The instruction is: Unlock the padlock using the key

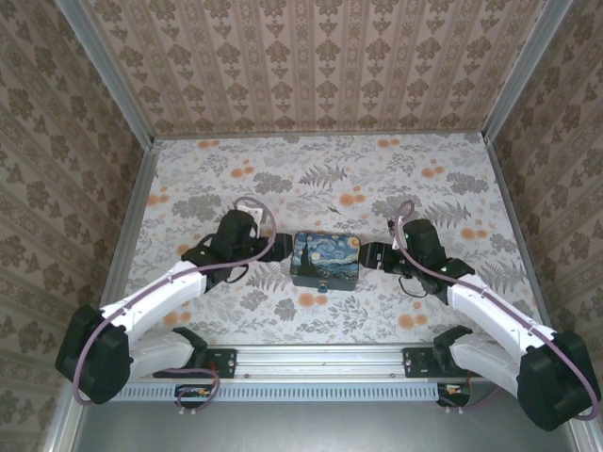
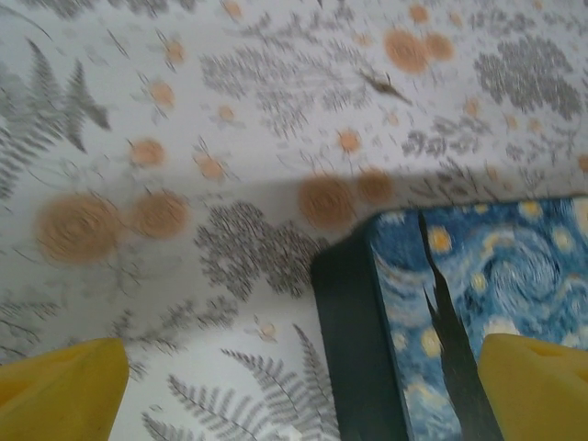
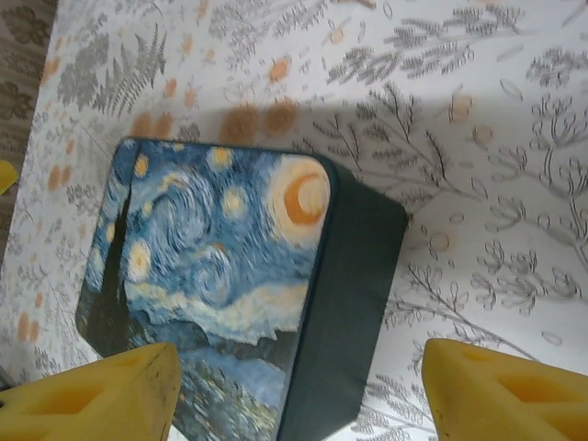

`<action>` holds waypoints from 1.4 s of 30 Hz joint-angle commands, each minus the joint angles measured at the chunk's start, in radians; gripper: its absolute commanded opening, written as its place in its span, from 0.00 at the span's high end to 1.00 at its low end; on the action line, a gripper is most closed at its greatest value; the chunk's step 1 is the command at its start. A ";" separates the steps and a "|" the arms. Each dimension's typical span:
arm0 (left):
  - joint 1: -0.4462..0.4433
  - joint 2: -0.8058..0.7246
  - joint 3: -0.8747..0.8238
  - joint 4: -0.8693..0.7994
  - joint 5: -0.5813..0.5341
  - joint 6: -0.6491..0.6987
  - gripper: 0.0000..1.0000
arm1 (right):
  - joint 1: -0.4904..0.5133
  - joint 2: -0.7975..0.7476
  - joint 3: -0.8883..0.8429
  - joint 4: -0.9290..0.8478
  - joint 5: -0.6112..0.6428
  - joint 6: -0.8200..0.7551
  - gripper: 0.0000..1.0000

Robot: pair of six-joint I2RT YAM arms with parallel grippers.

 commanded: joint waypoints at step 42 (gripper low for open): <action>0.246 -0.075 -0.258 0.230 0.108 -0.301 0.00 | 0.334 0.919 0.694 0.221 -0.034 0.159 0.61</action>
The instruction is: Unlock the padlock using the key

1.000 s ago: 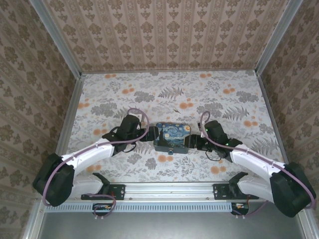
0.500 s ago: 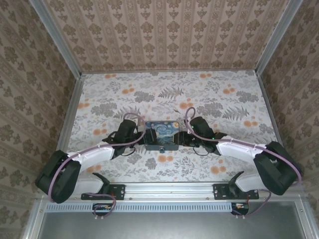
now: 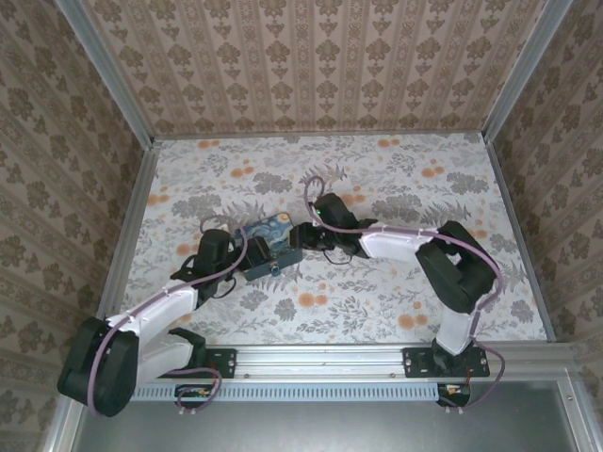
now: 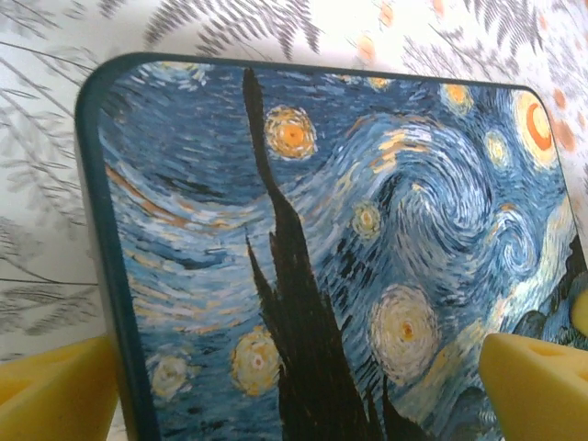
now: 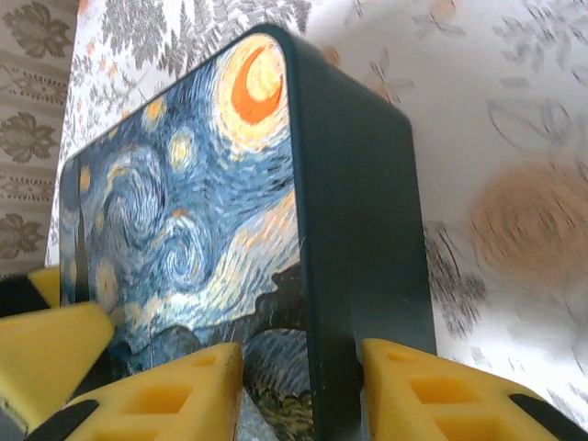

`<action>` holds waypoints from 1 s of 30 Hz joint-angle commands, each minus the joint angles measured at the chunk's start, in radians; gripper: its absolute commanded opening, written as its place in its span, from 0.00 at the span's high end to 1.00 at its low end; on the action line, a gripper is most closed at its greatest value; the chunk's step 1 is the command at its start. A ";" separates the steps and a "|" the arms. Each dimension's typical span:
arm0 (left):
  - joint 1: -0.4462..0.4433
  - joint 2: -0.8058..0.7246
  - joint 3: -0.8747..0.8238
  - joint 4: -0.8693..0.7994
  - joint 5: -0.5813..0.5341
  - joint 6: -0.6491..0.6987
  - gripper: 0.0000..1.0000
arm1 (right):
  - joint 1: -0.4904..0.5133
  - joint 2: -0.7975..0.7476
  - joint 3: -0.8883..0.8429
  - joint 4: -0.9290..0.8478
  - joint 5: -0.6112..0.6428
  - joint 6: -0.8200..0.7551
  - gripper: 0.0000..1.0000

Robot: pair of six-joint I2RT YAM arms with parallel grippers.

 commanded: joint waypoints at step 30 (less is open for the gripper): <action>-0.056 0.888 0.902 0.025 0.237 0.099 0.06 | -0.268 0.329 0.528 -0.149 -0.051 -0.030 0.61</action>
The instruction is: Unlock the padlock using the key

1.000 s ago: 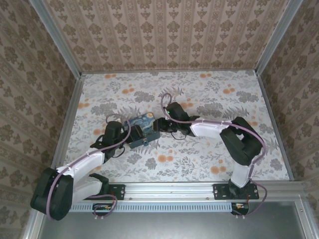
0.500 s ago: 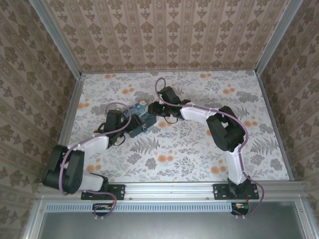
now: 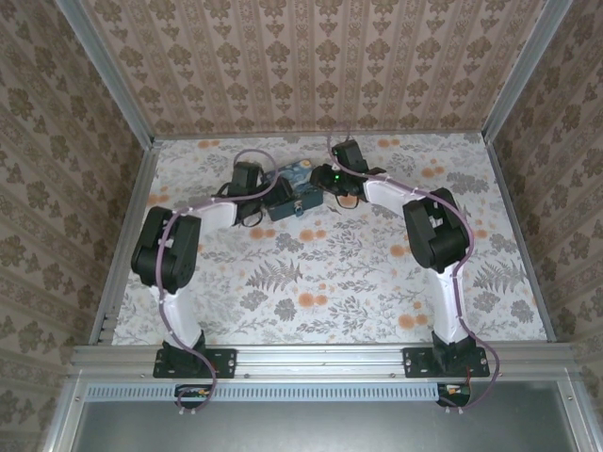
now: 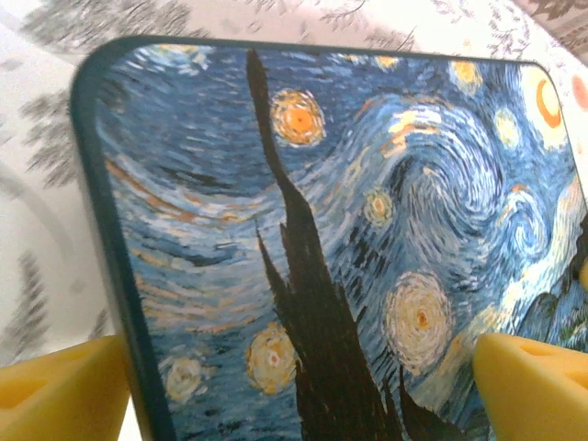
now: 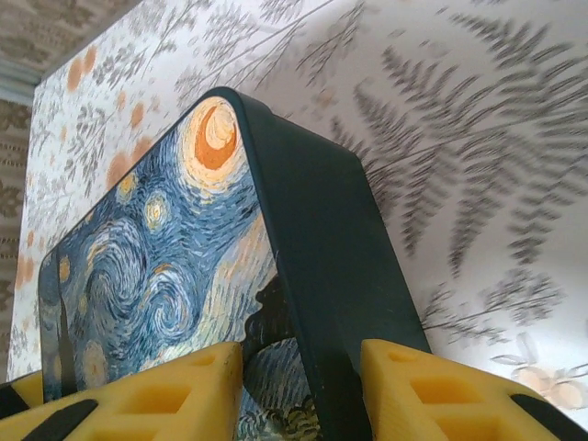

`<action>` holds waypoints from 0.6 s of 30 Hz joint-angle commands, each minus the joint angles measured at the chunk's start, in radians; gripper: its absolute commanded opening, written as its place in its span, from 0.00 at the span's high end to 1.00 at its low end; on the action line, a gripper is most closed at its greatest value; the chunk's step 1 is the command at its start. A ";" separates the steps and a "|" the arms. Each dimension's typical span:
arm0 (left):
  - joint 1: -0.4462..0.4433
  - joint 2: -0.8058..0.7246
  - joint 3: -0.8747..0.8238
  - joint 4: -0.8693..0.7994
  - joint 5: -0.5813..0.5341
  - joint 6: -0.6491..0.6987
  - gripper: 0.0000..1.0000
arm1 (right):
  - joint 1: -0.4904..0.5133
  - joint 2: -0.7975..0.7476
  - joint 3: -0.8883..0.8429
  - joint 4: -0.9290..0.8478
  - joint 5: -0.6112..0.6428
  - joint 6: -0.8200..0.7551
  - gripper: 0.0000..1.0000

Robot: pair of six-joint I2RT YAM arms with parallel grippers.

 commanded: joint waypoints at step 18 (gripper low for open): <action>-0.241 0.155 0.275 -0.084 0.141 0.032 0.06 | -0.031 -0.210 -0.343 0.176 -0.069 0.046 0.62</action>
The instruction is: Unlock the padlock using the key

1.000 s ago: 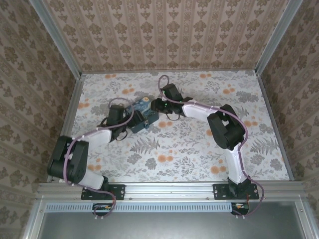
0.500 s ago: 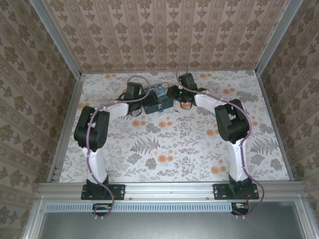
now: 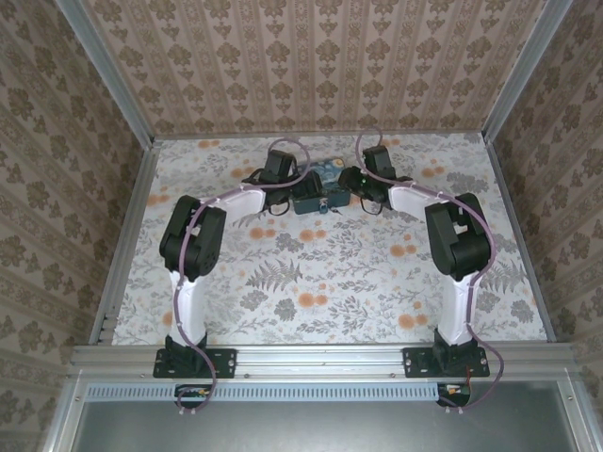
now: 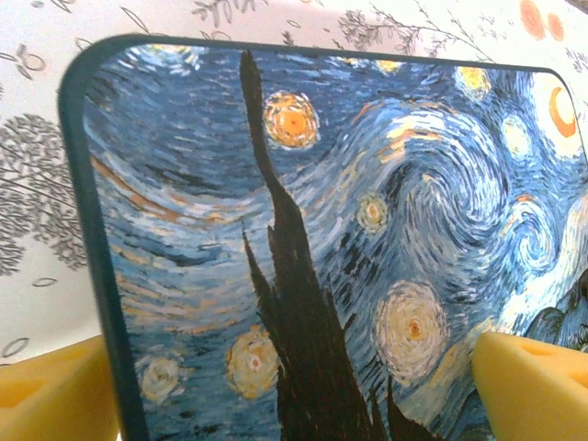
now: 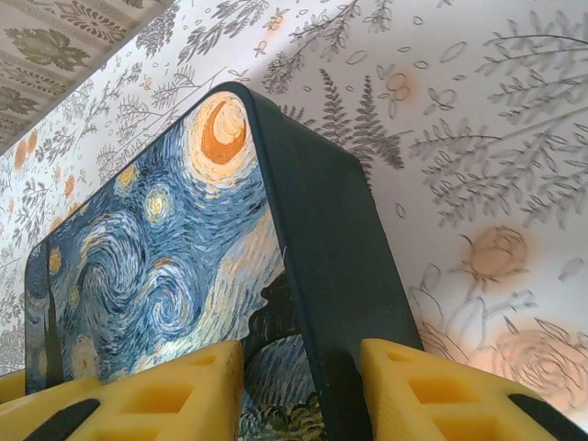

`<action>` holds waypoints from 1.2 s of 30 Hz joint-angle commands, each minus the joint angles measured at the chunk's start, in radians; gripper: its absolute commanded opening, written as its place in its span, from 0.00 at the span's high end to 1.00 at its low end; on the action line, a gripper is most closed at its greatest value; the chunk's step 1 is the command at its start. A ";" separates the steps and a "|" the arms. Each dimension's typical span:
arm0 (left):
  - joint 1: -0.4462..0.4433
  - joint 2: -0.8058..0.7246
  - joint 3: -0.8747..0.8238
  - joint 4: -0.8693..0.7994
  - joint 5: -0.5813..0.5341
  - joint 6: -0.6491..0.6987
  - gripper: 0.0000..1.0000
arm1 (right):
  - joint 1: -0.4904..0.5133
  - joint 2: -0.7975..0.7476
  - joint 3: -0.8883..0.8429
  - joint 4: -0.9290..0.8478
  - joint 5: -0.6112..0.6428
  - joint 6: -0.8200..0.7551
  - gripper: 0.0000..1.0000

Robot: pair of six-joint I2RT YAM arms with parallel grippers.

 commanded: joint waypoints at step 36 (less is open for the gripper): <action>-0.223 -0.280 -0.394 0.134 0.113 -0.053 0.06 | 0.278 -0.340 -0.614 0.306 -0.071 0.214 0.63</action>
